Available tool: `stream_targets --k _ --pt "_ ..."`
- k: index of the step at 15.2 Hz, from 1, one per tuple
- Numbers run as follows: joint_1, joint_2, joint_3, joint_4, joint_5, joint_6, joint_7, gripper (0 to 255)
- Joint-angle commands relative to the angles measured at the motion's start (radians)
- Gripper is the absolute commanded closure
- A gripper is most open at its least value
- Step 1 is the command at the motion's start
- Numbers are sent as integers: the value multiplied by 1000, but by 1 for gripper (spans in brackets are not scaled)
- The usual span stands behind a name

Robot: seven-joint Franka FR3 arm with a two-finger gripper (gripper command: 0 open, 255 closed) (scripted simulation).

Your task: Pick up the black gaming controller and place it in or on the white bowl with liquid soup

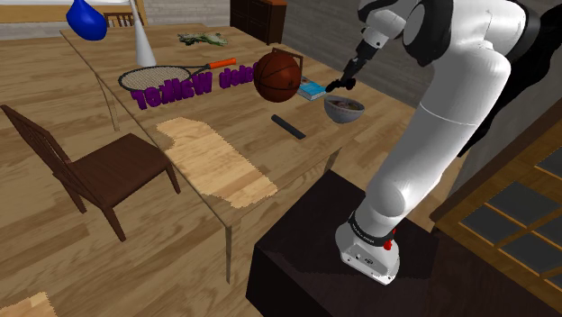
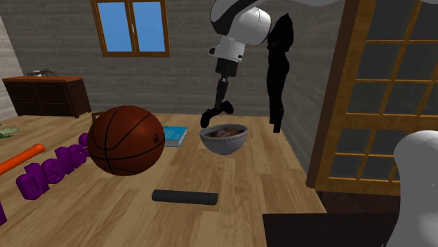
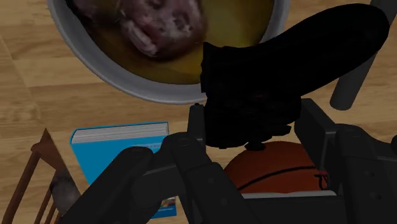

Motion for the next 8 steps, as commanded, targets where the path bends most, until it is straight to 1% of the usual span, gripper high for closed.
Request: stream_targets --k 1,8 --pt "-34 0 -25 4 0 -23 -56 255" --pt "-37 29 -21 -61 34 56 -96 255"
